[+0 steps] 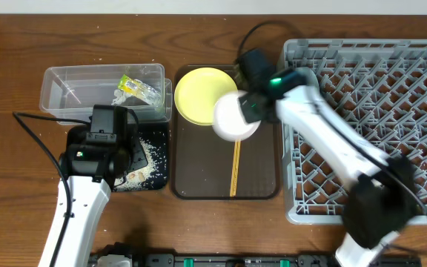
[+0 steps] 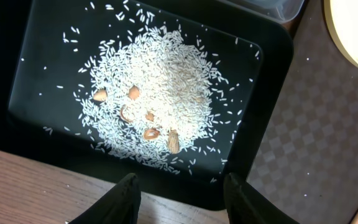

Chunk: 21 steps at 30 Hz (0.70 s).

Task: Sort waste into correct bins and load items into the dishwasher rack
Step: 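Carry the pink bowl with the right gripper into the rack's back row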

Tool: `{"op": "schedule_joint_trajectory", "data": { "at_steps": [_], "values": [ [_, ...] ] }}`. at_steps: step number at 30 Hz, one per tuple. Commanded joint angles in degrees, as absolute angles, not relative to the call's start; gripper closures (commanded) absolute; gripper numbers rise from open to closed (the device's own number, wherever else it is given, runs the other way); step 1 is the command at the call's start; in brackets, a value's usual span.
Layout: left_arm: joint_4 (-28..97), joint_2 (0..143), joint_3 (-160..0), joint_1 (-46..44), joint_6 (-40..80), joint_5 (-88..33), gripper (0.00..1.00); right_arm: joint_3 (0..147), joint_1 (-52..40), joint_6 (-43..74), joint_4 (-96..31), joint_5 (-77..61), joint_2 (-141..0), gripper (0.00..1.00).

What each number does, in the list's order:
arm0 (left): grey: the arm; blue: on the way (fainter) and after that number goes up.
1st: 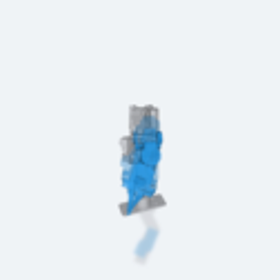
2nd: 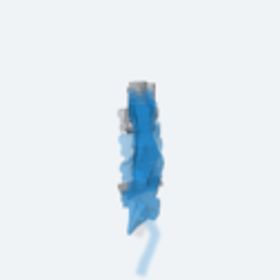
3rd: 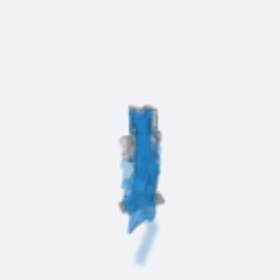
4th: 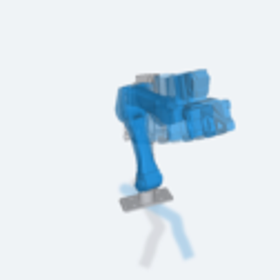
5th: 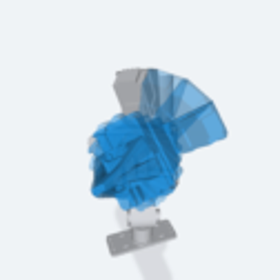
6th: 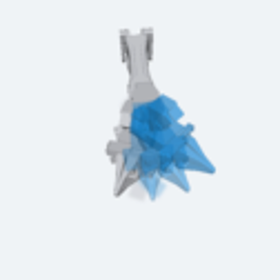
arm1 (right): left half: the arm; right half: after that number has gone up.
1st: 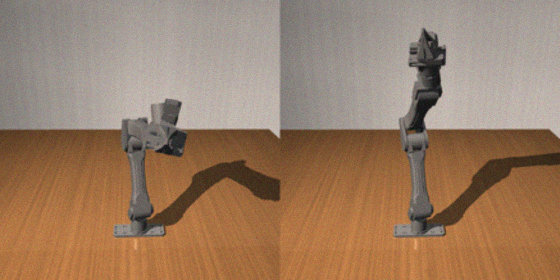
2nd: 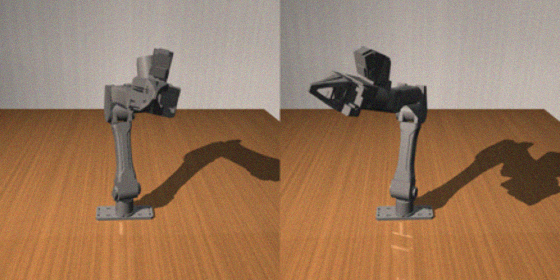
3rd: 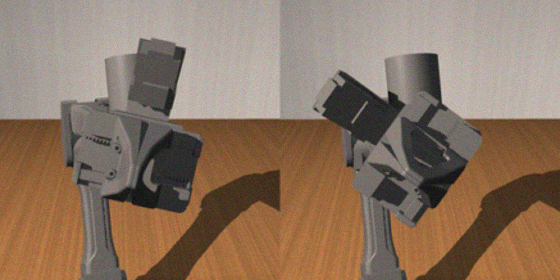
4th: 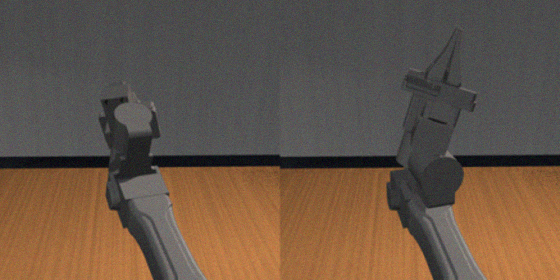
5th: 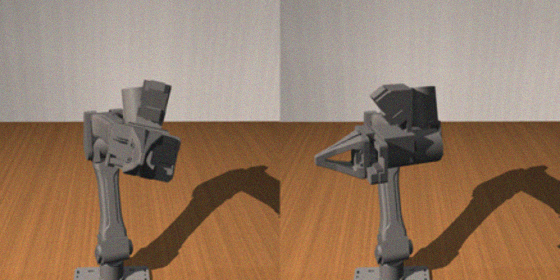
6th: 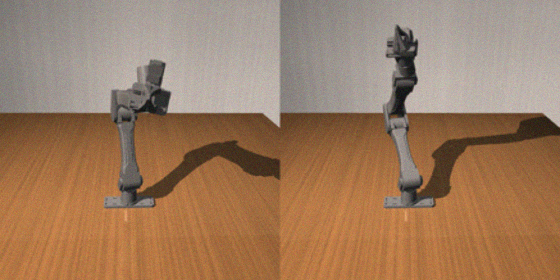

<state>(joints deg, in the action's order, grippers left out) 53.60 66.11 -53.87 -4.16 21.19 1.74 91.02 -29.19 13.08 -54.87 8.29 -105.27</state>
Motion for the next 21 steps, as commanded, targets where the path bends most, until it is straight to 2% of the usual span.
{"op": "schedule_joint_trajectory", "data": {
  "at_steps": [1, 6, 12, 15, 21],
  "values": [
    [53.74, 65.91, -54.35, -3.92, 21.71, 2.59, 0.53, 92.64, -25.32, 12.62, -53.93, 23.77, -98.74, 0.99],
    [53.71, 65.91, -54.35, -3.92, 21.71, 2.61, 0.53, 92.64, -19.73, 3.51, -48.25, 42.26, -95.37, 0.99],
    [53.67, 65.91, -54.35, -3.92, 21.71, 2.59, 0.53, 92.62, -12.23, -10.15, -38.28, 64.27, -98.13, 0.99],
    [53.67, 65.91, -54.35, -3.92, 21.71, 2.59, 0.53, 92.62, -9.45, -14.35, -35.22, 67.81, -100.9, 0.99],
    [53.65, 65.91, -54.35, -3.92, 21.71, 2.59, 0.53, 92.62, -6.68, -14.15, -34.83, 70.72, -106.94, 0.99]
  ]
}}
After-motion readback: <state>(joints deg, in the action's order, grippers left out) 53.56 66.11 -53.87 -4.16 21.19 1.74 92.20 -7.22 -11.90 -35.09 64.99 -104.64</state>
